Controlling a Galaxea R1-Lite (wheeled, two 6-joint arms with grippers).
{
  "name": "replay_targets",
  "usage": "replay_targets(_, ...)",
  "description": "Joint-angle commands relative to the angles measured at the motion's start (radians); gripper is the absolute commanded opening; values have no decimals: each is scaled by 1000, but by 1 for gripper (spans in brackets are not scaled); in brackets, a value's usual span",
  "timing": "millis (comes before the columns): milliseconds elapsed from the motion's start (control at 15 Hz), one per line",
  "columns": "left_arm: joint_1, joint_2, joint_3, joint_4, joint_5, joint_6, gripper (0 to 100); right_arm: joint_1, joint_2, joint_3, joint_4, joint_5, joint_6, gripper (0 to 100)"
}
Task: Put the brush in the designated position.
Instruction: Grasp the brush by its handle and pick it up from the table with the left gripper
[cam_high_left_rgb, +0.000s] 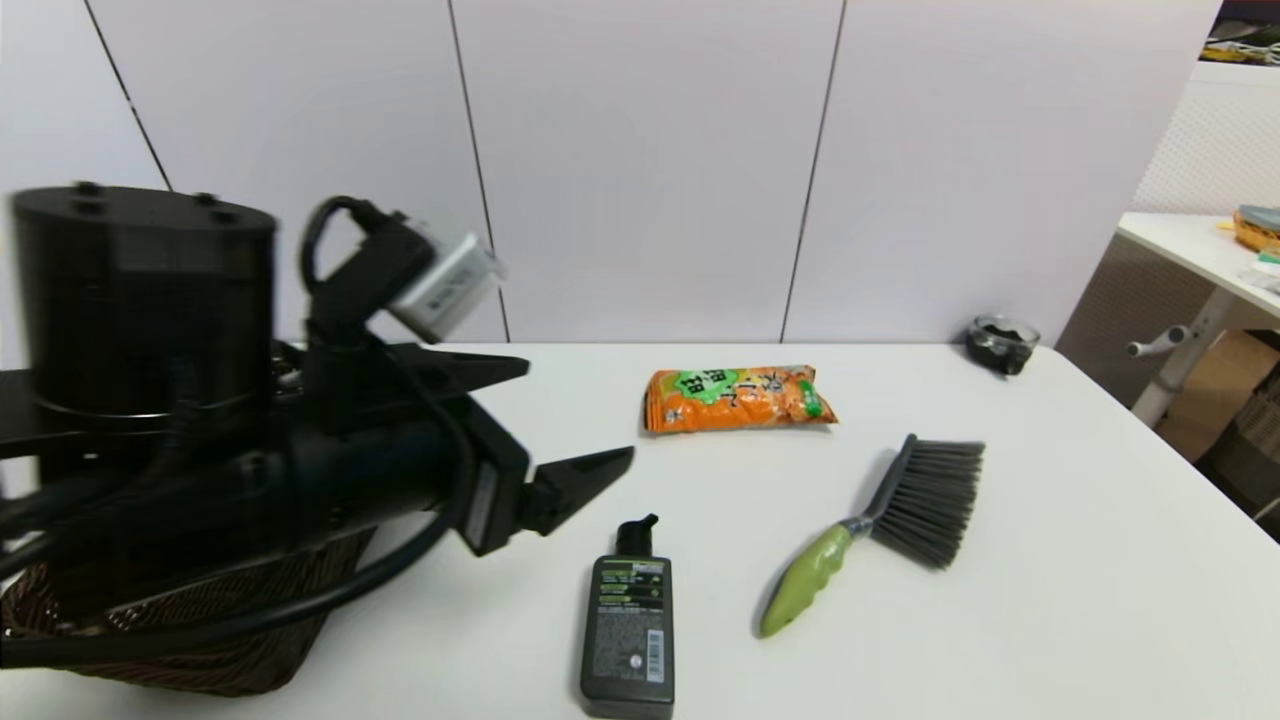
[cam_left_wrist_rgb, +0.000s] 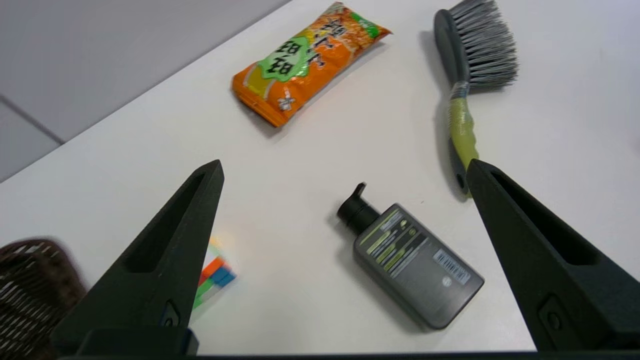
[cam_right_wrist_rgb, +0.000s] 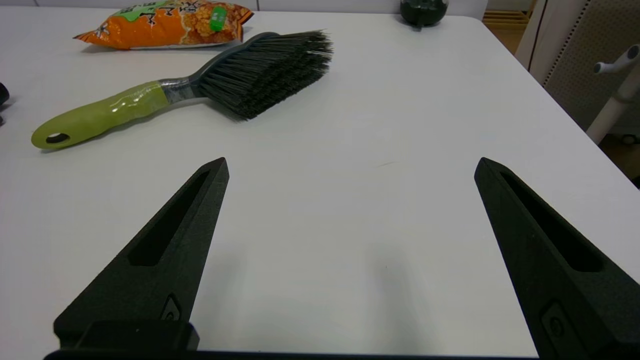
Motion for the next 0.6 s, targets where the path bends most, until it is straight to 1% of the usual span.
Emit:
replay_targets(67, -114, 358, -103, -160, 3, -4, 100, 0, 1, 2, 0, 0, 0, 100)
replay_targets(267, -136, 442, -121, -214, 3, -21, 100, 0, 1, 2, 0, 0, 0, 100)
replay_targets(467, -174, 528, -130, -303, 3, -53, 100, 0, 1, 2, 0, 0, 0, 100)
replay_targets(600, -196, 585, -167, -312, 3, -62, 100, 0, 1, 2, 0, 0, 0, 100)
